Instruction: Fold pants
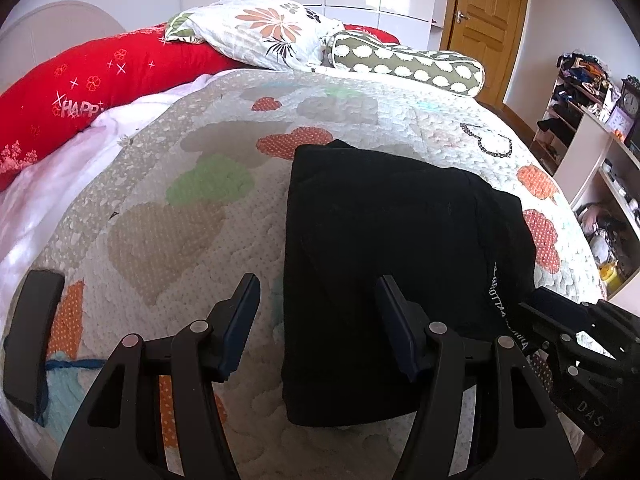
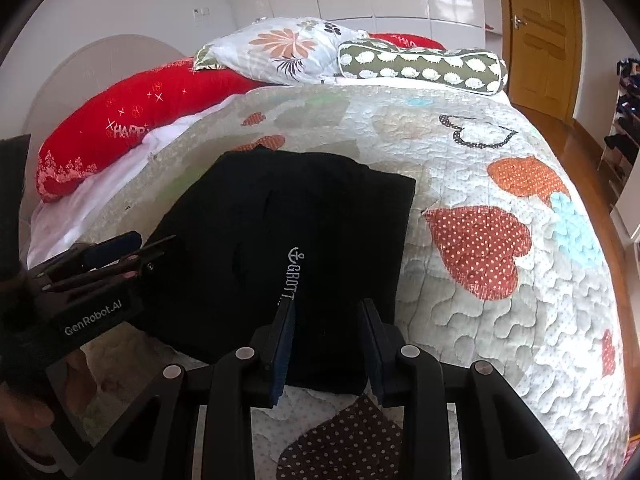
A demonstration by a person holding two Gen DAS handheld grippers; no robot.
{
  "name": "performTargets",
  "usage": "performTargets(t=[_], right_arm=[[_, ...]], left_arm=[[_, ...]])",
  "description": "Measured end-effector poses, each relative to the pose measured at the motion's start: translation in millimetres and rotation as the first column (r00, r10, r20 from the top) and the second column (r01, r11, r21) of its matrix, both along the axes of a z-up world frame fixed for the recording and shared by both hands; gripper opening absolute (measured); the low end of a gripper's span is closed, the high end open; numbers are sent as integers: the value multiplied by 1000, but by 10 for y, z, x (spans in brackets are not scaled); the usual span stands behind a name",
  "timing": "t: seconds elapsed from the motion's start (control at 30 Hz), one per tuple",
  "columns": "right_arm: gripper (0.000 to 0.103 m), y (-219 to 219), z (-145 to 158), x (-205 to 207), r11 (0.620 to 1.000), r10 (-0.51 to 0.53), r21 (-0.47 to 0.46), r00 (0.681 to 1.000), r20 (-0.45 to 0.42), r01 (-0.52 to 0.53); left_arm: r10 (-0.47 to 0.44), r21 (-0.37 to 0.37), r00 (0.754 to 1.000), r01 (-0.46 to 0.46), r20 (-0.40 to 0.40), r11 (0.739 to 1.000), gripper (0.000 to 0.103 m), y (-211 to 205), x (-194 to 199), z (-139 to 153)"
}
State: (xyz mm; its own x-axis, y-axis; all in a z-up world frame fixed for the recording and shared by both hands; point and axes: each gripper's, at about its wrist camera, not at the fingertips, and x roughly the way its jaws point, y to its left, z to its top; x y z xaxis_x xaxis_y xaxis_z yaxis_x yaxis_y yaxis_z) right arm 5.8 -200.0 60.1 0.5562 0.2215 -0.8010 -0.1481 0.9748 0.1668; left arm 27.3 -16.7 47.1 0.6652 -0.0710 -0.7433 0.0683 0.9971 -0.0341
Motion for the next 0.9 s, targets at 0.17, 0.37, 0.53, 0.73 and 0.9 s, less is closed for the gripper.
performTargets(t=[0.17,0.37,0.53,0.73,0.9], right_arm=[[31,1,53,-39,1000,-3,6,1000,-3,3],[36,-46,223,-72,1000,-15,27,999,34,14],[41,-20,211,-54,1000,-9,24,1000,27,9],[42,-4,28,-29,1000,1,14,1000,1,-1],[43,-10,42,-54,1000,7,16,1000,7,-7]], left_arm=[[-1,6,1000,1,-1,1000,60,-20,-42,32],[-4,2,1000,4,9,1000,60,-35,-89,97],[-4,2,1000,4,5,1000,60,-44,-99,74],[1,-6,1000,-1,-4,1000,67,-56,-67,28],[-11,-8,1000,11,-8,1000,67,-92,-26,30]])
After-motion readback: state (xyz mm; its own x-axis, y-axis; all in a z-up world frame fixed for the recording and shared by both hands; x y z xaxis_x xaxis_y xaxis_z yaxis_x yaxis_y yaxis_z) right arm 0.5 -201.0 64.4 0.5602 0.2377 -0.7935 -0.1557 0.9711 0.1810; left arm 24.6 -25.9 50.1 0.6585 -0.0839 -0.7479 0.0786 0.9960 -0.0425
